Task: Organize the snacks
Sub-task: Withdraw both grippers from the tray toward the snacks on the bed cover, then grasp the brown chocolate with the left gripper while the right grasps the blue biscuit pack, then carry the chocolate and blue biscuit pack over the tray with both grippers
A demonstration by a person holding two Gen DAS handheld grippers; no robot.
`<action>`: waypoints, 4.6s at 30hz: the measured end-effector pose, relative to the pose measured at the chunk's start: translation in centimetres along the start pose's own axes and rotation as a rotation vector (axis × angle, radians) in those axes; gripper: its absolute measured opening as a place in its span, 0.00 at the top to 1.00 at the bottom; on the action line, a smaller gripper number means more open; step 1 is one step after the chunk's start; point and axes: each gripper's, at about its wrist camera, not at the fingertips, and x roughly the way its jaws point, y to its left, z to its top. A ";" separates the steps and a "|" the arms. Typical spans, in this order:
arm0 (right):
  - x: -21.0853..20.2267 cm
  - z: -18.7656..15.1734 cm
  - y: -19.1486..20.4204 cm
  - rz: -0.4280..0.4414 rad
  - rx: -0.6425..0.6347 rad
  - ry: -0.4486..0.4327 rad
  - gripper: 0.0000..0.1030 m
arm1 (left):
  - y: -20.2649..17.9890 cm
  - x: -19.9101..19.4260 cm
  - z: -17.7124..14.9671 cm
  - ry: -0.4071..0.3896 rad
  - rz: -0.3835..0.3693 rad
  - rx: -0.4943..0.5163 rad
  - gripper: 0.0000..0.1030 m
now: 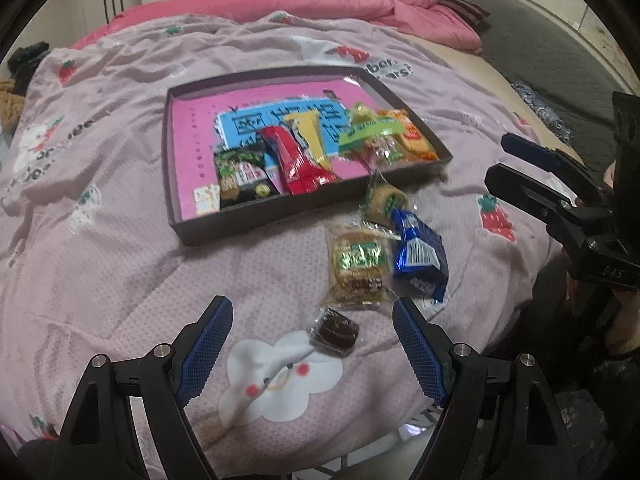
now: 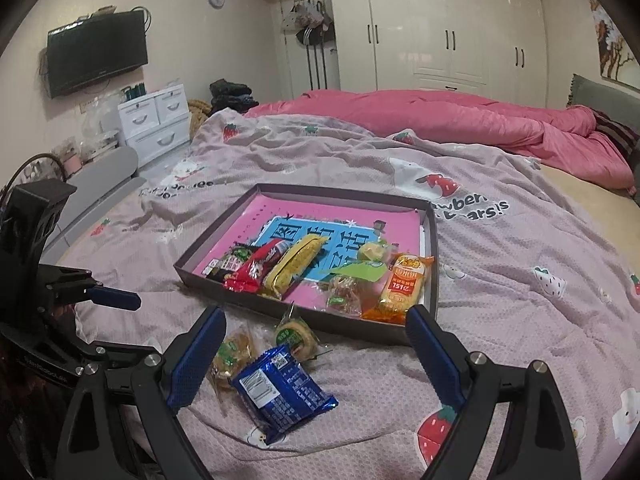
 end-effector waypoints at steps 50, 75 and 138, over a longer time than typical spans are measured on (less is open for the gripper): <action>9.6 -4.8 3.8 0.021 -0.383 0.364 0.13 | -1.1 5.4 -1.1 0.163 -0.054 0.110 0.29; 6.9 -3.5 1.1 0.185 -0.113 0.319 0.46 | -2.0 6.3 -1.1 0.166 -0.048 0.143 0.62; 3.0 2.4 -4.1 0.147 0.144 -0.068 0.46 | 2.1 0.3 7.5 -0.201 0.012 -0.130 0.64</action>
